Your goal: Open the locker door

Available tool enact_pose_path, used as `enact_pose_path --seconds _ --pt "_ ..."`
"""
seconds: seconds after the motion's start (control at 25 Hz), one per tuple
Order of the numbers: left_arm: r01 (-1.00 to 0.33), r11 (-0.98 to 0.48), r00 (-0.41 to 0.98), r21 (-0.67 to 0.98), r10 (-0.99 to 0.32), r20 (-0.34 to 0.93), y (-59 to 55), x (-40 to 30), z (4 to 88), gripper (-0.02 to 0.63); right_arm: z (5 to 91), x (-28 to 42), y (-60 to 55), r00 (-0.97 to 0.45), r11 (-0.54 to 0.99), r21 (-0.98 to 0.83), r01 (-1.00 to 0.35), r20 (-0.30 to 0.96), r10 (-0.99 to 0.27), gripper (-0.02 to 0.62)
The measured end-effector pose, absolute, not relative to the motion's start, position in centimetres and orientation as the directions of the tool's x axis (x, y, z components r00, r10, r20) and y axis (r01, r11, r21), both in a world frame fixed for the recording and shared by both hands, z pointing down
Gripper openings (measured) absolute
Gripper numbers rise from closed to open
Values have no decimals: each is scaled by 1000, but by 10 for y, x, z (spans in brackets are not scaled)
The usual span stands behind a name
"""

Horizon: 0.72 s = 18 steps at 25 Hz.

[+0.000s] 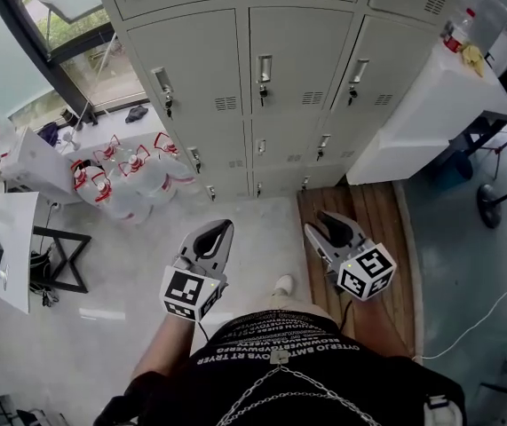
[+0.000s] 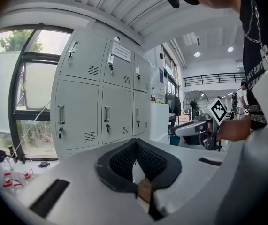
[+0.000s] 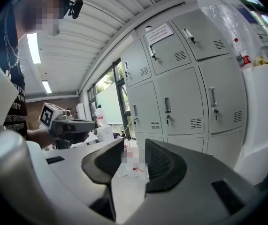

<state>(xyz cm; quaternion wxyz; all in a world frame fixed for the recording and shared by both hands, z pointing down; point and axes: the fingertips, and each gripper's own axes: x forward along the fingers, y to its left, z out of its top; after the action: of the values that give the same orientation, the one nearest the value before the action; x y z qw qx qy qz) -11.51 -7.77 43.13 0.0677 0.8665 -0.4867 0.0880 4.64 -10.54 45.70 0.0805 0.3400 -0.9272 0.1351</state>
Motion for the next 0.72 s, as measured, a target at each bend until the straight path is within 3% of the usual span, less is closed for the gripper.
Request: enact_pose_path --seconds 0.52,0.72 --pt "-889 -448 458 94 -869 190 -150 -76 412 -2 461 95 -188 -804 774 -223 -593 204 -558 133" --pt "-891 -453 448 39 -860 243 -152 -73 423 0 462 97 -198 -823 785 -245 -569 183 -539 133"
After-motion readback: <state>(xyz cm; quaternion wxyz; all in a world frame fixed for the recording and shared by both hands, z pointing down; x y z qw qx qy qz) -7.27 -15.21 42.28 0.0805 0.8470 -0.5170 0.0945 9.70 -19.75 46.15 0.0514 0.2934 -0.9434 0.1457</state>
